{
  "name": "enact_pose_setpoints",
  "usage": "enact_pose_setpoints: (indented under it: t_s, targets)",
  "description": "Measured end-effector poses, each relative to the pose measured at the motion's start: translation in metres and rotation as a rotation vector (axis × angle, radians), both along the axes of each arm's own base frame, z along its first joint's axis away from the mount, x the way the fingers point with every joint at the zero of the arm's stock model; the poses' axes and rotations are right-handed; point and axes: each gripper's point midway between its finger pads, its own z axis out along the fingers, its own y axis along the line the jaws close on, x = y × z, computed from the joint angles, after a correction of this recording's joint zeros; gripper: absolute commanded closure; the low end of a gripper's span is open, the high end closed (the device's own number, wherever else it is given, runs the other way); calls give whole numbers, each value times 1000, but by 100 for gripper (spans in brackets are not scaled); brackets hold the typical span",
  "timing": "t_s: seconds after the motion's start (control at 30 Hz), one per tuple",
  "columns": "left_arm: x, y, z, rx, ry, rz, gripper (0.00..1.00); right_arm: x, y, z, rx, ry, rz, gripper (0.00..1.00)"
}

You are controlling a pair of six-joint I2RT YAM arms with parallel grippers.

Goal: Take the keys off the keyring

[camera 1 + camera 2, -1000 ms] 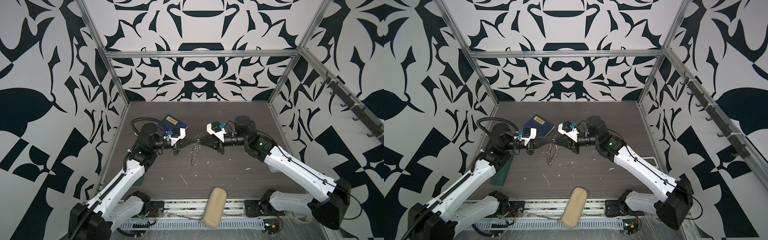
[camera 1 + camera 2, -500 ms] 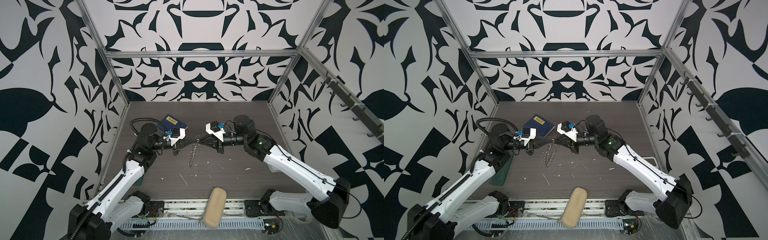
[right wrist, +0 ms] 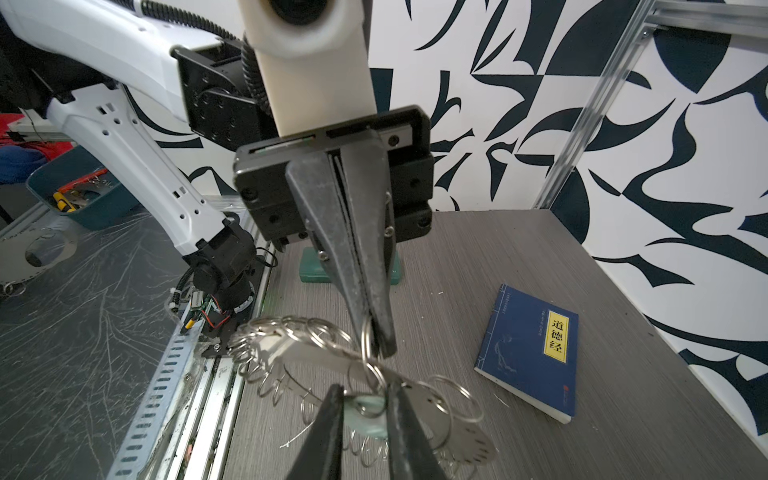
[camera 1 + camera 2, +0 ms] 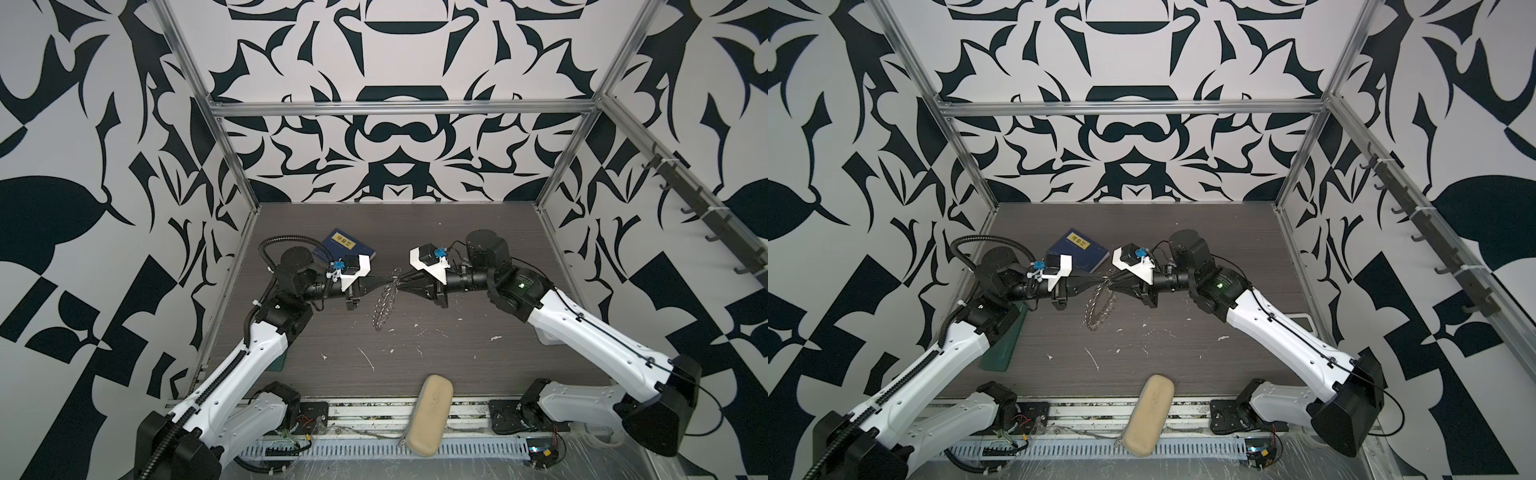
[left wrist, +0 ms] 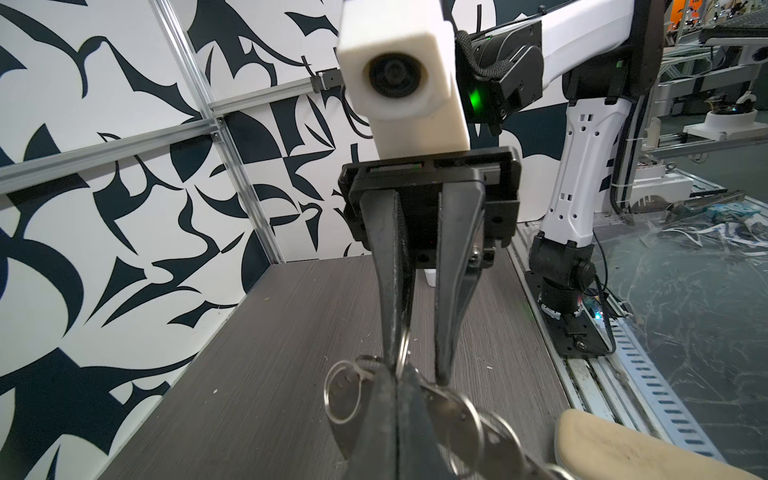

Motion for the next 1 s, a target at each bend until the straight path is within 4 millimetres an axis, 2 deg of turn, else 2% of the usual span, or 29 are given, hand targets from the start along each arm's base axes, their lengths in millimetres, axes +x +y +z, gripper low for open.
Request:
enact_pose_setpoints:
  t_s: [0.3, 0.6, 1.0]
  targets:
    - [0, 0, 0, -1, 1, 4, 100, 1, 0, 0, -1, -2, -3, 82]
    - [-1, 1, 0, -1, 3, 4, 100, 6, -2, -1, -19, -18, -31, 100]
    - [8, 4, -4, 12, 21, 71, 100, 9, -6, 1, -58, -34, -61, 100]
